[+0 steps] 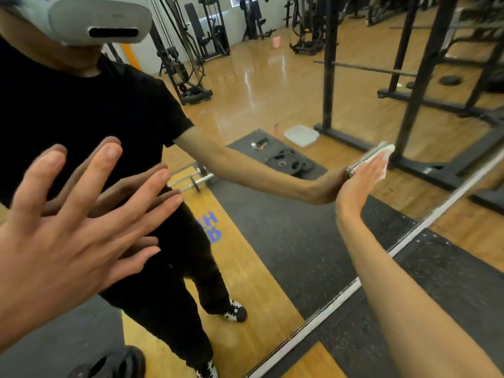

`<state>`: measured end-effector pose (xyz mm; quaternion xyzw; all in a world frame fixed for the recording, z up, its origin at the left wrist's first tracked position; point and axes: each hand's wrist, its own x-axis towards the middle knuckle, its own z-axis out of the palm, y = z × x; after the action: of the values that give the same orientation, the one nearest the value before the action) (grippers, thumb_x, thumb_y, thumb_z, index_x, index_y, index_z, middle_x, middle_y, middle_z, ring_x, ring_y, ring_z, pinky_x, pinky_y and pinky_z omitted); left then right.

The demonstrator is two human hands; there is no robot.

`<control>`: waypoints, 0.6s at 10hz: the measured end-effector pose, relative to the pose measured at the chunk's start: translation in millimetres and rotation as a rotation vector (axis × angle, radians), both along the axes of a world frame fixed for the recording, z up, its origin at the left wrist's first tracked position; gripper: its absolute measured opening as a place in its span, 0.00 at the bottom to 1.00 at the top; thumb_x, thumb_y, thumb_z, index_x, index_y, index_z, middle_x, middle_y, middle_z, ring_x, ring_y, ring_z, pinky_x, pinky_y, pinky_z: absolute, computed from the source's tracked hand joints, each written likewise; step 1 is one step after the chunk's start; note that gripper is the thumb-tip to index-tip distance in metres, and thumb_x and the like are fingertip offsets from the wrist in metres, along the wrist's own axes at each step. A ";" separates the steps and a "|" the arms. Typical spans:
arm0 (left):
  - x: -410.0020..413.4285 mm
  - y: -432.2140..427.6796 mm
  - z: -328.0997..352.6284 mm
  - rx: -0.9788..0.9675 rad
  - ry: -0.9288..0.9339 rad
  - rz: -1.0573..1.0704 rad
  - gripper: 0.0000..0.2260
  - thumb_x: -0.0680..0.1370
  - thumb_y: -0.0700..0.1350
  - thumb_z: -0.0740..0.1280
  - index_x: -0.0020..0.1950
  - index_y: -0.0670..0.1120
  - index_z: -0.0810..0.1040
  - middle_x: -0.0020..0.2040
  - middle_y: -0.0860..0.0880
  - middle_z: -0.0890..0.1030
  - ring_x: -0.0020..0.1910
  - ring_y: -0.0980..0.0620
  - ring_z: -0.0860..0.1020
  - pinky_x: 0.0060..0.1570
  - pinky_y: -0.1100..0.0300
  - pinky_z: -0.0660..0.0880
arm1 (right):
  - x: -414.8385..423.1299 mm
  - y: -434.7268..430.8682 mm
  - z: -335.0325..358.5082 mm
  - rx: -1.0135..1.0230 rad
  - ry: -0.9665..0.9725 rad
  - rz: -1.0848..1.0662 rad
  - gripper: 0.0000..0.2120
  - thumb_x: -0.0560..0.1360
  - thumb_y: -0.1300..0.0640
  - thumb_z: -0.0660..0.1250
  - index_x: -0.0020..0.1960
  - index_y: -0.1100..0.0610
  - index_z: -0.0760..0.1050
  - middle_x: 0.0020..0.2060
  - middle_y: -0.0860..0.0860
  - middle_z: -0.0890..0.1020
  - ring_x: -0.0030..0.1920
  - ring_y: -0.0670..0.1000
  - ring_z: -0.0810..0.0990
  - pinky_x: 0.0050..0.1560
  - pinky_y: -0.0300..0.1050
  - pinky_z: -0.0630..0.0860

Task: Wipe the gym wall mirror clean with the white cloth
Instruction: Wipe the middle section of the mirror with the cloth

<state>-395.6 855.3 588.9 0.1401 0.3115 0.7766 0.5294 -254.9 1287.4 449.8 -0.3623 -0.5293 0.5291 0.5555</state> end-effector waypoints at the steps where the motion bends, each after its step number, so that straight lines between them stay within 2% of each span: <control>1: 1.8 3.9 -2.0 -0.083 0.141 0.008 0.31 0.79 0.55 0.20 0.84 0.58 0.32 0.86 0.42 0.35 0.85 0.36 0.40 0.75 0.24 0.40 | -15.5 -45.5 20.8 -0.158 0.029 -0.045 0.26 0.89 0.46 0.44 0.85 0.48 0.44 0.86 0.50 0.45 0.85 0.52 0.42 0.84 0.52 0.41; 2: -18.4 3.8 2.4 -0.190 0.266 -0.011 0.43 0.70 0.68 0.14 0.85 0.62 0.35 0.86 0.44 0.37 0.85 0.36 0.39 0.68 0.21 0.32 | -27.7 -178.9 -11.8 0.020 -0.141 0.006 0.25 0.87 0.41 0.41 0.82 0.39 0.41 0.84 0.44 0.39 0.85 0.50 0.39 0.82 0.45 0.39; 3: -9.5 -1.6 7.1 -0.192 0.270 -0.043 0.45 0.69 0.70 0.14 0.85 0.62 0.37 0.87 0.44 0.38 0.85 0.36 0.39 0.69 0.23 0.31 | -24.9 -314.8 -63.7 0.168 -0.213 0.173 0.28 0.88 0.48 0.43 0.86 0.49 0.39 0.85 0.54 0.41 0.85 0.60 0.41 0.84 0.57 0.42; 4: -15.9 -2.4 -1.6 -0.130 0.182 -0.124 0.46 0.68 0.70 0.13 0.85 0.62 0.36 0.86 0.44 0.38 0.85 0.35 0.39 0.69 0.22 0.31 | -17.3 -320.5 -84.9 0.236 -0.244 0.199 0.28 0.89 0.44 0.41 0.86 0.48 0.38 0.85 0.55 0.42 0.85 0.61 0.43 0.84 0.54 0.43; 5: -20.1 2.4 4.6 -0.120 0.242 -0.163 0.47 0.64 0.71 0.12 0.83 0.63 0.33 0.86 0.44 0.37 0.85 0.35 0.39 0.72 0.21 0.39 | -17.8 -210.4 -65.4 0.042 -0.144 0.117 0.26 0.87 0.39 0.39 0.83 0.42 0.38 0.85 0.50 0.39 0.85 0.54 0.40 0.84 0.52 0.41; 6: -16.0 1.8 8.8 -0.141 0.242 -0.122 0.36 0.77 0.70 0.23 0.84 0.63 0.35 0.86 0.43 0.37 0.85 0.35 0.40 0.70 0.19 0.39 | -14.4 -84.4 -37.3 -0.138 -0.016 0.049 0.28 0.87 0.44 0.44 0.84 0.51 0.42 0.85 0.52 0.43 0.84 0.51 0.41 0.84 0.51 0.39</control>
<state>-411.6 857.1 597.7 0.2138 0.4176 0.6968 0.5426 -269.3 1203.1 412.5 -0.3909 -0.5048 0.5749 0.5117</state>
